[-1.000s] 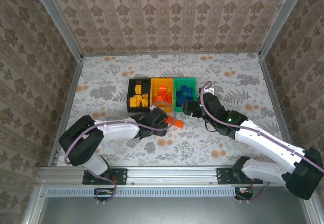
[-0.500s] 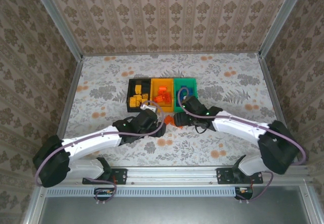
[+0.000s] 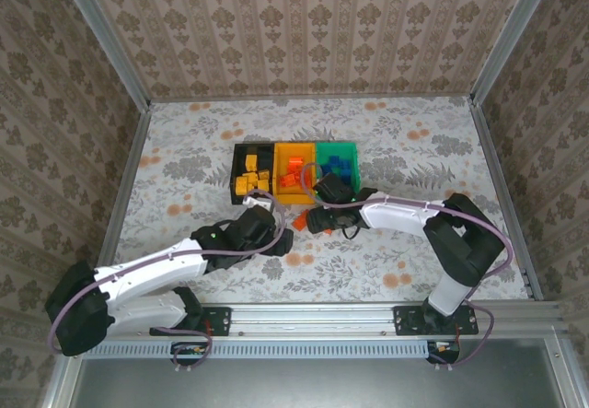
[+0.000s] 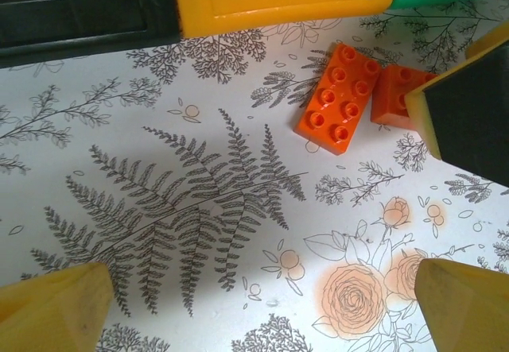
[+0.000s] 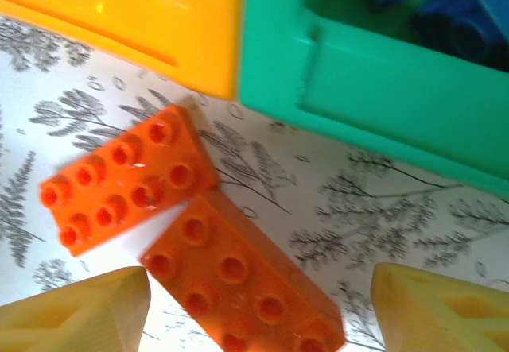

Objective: Sort the legos into containers by color

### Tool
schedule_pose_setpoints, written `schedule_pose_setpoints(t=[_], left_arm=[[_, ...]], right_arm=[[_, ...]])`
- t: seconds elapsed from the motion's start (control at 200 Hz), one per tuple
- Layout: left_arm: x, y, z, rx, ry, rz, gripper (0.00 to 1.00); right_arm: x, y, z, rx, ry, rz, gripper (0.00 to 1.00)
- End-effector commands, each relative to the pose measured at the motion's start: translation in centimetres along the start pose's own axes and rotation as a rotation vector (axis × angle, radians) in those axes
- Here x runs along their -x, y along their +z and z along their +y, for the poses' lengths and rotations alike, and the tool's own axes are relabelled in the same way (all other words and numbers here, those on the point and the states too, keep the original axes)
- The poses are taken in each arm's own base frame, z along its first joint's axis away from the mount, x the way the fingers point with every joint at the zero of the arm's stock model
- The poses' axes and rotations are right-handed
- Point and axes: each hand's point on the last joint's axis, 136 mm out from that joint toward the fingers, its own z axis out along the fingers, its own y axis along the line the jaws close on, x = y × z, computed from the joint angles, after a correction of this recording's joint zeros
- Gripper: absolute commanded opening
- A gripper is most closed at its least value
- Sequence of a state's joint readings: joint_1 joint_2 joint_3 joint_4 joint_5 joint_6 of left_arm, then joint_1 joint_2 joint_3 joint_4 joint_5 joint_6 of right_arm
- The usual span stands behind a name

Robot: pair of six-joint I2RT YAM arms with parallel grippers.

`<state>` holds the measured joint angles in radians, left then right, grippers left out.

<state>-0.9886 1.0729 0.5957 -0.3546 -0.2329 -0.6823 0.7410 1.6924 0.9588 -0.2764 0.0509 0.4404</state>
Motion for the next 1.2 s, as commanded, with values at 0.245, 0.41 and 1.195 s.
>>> schedule_pose_setpoints(t=[0.245, 0.41, 1.195], left_arm=[[-0.6, -0.1, 1.7, 0.029, -0.057, -0.014, 1.00], [-0.5, -0.2, 1.7, 0.025, -0.061, -0.019, 1.00], [-1.1, -0.4, 2.6, 0.031, -0.095, -0.018, 1.00]], right_arm=[[-3.0, 0.8, -0.2, -0.140, -0.117, 0.117, 0.63], [-4.0, 0.9, -1.0, -0.167, -0.092, 0.119, 0.47], [11.3, -7.5, 4.4, -0.018, -0.001, -0.244, 0.31]])
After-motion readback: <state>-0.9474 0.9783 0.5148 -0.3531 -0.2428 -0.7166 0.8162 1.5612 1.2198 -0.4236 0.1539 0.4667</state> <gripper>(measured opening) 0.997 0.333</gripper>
